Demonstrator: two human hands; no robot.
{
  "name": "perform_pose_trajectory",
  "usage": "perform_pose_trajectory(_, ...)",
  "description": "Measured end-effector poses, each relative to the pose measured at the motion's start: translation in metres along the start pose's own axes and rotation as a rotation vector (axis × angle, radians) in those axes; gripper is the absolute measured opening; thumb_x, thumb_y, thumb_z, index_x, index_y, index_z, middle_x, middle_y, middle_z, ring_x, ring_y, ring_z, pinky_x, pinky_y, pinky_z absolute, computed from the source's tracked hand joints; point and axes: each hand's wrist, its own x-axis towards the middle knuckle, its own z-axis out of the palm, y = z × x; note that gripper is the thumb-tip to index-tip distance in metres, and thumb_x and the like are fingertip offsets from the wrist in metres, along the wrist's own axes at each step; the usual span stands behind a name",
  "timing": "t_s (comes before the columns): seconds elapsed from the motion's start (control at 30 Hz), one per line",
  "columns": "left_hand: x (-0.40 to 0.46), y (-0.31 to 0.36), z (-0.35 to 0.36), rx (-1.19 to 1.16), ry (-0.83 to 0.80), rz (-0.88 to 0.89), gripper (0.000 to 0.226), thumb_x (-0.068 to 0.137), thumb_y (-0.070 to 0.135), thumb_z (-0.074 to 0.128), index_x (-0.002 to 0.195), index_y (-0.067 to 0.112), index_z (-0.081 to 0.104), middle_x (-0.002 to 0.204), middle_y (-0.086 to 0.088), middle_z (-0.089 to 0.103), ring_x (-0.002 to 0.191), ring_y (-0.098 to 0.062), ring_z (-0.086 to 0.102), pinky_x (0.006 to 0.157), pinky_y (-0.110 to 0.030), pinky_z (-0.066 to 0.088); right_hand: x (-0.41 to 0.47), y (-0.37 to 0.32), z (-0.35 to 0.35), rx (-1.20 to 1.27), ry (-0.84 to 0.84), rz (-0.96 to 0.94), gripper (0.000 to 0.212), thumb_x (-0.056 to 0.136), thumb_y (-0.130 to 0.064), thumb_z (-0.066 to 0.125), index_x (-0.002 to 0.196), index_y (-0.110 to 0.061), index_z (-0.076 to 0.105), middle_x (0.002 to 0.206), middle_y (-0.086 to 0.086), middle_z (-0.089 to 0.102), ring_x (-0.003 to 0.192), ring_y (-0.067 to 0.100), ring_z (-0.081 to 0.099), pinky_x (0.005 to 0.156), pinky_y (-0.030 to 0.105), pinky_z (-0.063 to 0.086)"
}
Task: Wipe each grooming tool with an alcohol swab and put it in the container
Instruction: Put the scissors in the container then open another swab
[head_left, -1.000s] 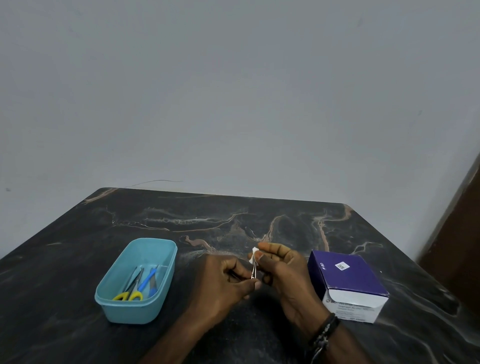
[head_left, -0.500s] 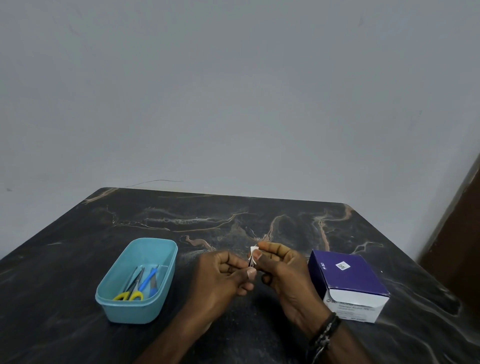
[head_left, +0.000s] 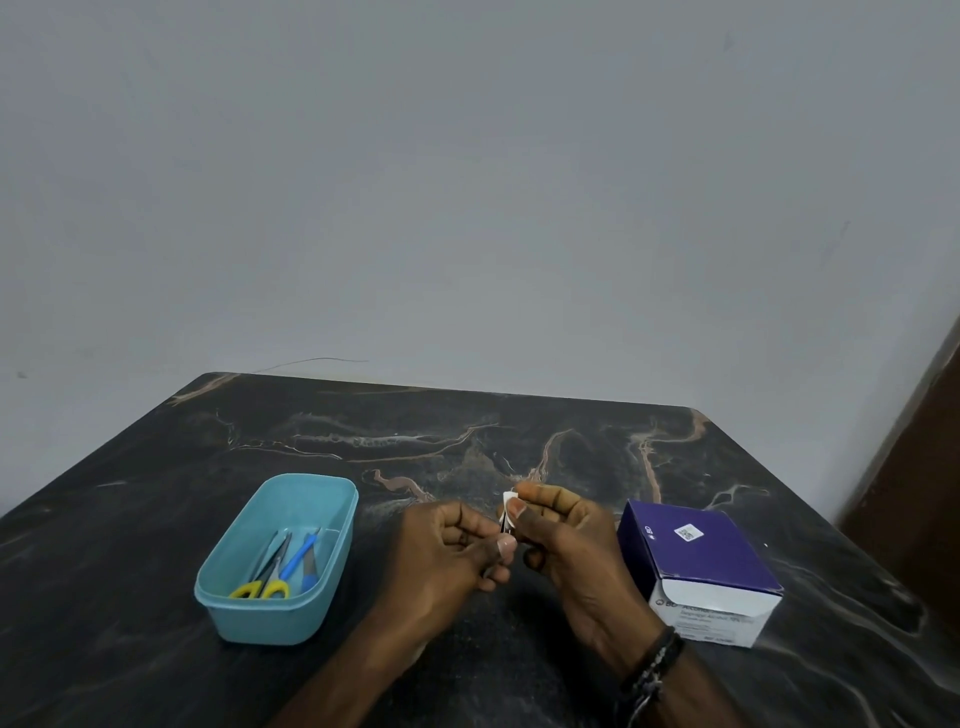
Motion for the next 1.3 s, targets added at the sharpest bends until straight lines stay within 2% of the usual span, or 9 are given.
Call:
perform_pose_trajectory(0.3,0.0003,0.0002,-0.0002,-0.031,0.049,0.015,0.011,0.079,0.005,0.075,0.085,0.000,0.066,0.068,-0.013,0.073,0.059,-0.022,0.069,0.056,-0.029,0.056,-0.0030,-0.0019,0.0029,-0.023,-0.035,-0.002,0.020,0.082,-0.010,0.072,0.101,-0.008,0.068,0.082,0.009,0.075,0.072,0.019,0.062,0.060,0.030,0.043)
perform_pose_trajectory(0.6,0.0012,-0.0014,-0.0023,-0.020,-0.040,-0.033,0.014,0.081,0.005,0.074,0.088,-0.002,0.065,0.071,-0.017,0.073,0.057,-0.024,0.067,0.052,-0.029,0.054,-0.0012,0.0002,0.0017,-0.025,0.010,-0.012,0.018,0.082,-0.008,0.072,0.100,-0.009,0.068,0.084,0.012,0.074,0.076,0.024,0.063,0.064,0.035,0.044)
perform_pose_trajectory(0.77,0.0009,-0.0007,-0.0007,-0.017,-0.069,-0.041,0.014,0.081,0.006,0.073,0.089,-0.002,0.064,0.072,-0.019,0.072,0.056,-0.024,0.065,0.049,-0.027,0.053,0.0003,0.0004,0.0006,-0.008,0.048,-0.023,0.018,0.082,-0.008,0.072,0.100,-0.008,0.068,0.081,0.011,0.075,0.073,0.023,0.063,0.060,0.031,0.043)
perform_pose_trajectory(1.0,-0.0002,-0.0014,0.0012,-0.019,-0.018,-0.018,0.012,0.081,0.005,0.073,0.089,0.002,0.065,0.069,-0.013,0.072,0.055,-0.022,0.066,0.052,-0.029,0.055,0.0002,-0.0005,0.0001,0.007,0.036,-0.019,0.022,0.082,-0.010,0.072,0.103,-0.007,0.068,0.091,0.016,0.074,0.076,0.023,0.063,0.062,0.032,0.045)
perform_pose_trajectory(1.13,-0.0003,0.0001,0.0029,-0.031,0.016,0.002,0.010,0.083,0.004,0.070,0.091,0.003,0.065,0.067,-0.012,0.071,0.054,-0.021,0.066,0.050,-0.027,0.054,-0.0008,-0.0004,-0.0010,0.004,0.034,-0.026,0.021,0.082,-0.008,0.072,0.103,-0.007,0.068,0.083,0.012,0.073,0.065,0.014,0.061,0.056,0.026,0.044)
perform_pose_trajectory(1.3,0.0004,-0.0001,0.0028,-0.031,0.055,0.019,0.008,0.084,0.004,0.070,0.091,0.005,0.066,0.071,-0.015,0.071,0.055,-0.023,0.067,0.052,-0.028,0.055,0.0002,-0.0006,0.0014,0.010,0.035,-0.021,0.022,0.081,-0.008,0.073,0.103,-0.007,0.068,0.074,0.005,0.072,0.058,0.008,0.059,0.054,0.025,0.042)
